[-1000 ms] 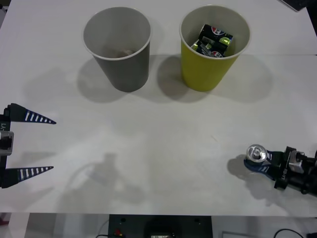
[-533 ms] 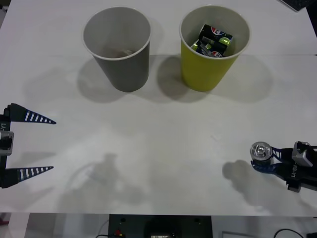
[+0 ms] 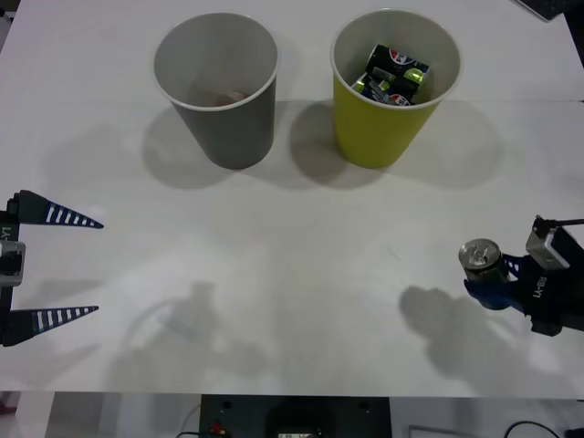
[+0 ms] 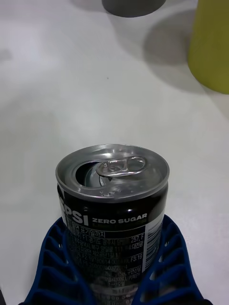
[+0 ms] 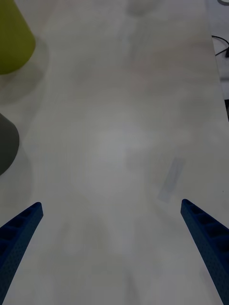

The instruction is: Put the can into the green bin and the plastic bottle into the gray bin

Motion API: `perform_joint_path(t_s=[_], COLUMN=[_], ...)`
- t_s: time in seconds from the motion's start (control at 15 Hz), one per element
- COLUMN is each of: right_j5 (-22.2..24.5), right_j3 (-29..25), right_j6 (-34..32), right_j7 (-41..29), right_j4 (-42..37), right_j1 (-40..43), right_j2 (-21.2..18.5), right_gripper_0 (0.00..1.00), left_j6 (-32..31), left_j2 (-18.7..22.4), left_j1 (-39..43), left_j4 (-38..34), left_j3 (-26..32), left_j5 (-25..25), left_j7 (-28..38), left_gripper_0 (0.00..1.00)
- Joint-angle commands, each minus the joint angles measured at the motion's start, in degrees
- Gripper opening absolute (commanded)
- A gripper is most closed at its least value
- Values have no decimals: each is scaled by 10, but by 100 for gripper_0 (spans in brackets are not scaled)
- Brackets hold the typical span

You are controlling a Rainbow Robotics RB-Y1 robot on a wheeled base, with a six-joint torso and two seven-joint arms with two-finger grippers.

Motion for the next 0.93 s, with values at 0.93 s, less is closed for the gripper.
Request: perform_joint_path(t_s=[0.93], right_j5=[35], right_j3=[71], right_j6=[-5], right_j7=[-445], right_j4=[-143], right_j1=[-130], right_j2=[-263], right_gripper_0=[0], left_j6=[0], left_j2=[0], left_j1=[0], left_j4=[0], left_j3=[0], left_j5=[0], left_j7=[0], left_gripper_0=[100])
